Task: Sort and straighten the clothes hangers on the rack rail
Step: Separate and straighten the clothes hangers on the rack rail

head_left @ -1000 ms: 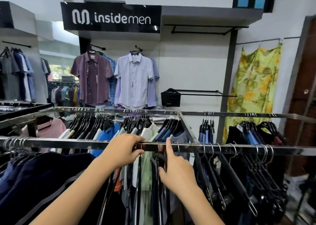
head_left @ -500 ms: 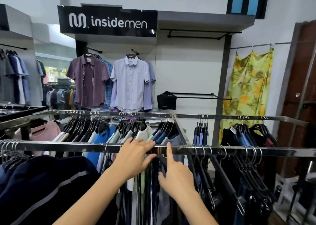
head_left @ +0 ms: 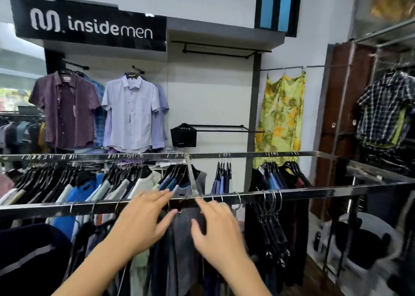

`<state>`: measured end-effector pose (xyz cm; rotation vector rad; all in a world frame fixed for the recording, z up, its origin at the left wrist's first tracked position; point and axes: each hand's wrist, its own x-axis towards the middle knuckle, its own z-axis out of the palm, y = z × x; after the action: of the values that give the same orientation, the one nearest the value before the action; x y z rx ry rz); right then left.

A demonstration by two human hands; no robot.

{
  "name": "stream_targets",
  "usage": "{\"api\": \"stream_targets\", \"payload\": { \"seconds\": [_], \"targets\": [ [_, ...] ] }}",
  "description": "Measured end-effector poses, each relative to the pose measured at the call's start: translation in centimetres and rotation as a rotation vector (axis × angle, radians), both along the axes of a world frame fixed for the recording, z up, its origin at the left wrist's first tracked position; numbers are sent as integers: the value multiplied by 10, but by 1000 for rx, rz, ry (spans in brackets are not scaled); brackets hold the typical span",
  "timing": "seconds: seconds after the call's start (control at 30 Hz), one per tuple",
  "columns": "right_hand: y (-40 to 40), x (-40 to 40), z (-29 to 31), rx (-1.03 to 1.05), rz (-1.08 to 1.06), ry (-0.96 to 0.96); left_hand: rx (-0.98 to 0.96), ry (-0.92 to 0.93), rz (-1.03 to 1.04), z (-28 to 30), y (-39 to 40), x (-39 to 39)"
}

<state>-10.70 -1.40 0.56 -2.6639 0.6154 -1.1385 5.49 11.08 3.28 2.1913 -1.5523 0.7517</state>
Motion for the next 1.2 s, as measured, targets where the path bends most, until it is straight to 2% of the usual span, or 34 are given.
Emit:
{"api": "stream_targets", "payload": {
  "seconds": [0.07, 0.17, 0.33, 0.5, 0.73, 0.9, 1.03, 1.2],
  "targets": [
    [-22, -17, -1, -17, -67, -6, -10, 1, -46, -2, -18, -16],
    [-61, -36, -4, 9, -151, 133, 21, 6, -70, -7, -50, -41],
    [-99, -49, -17, -11, -154, 296, 126, -11, 22, -21, -99, -69],
    [-120, -57, -19, -71, -117, 301, 113, 37, 123, -32, -117, -81],
    [-138, -81, -10, -47, -65, 251, 114, 55, 221, -27, -132, -107],
    [-185, -123, -12, 28, -219, 166, 81, 43, 66, -23, -156, -141],
    [-205, -134, -18, 12, -168, 229, 138, 14, -4, -15, -188, -156],
    [-219, -142, -18, -31, -156, 241, 209, -73, 37, -14, -208, -159]
  ]
}}
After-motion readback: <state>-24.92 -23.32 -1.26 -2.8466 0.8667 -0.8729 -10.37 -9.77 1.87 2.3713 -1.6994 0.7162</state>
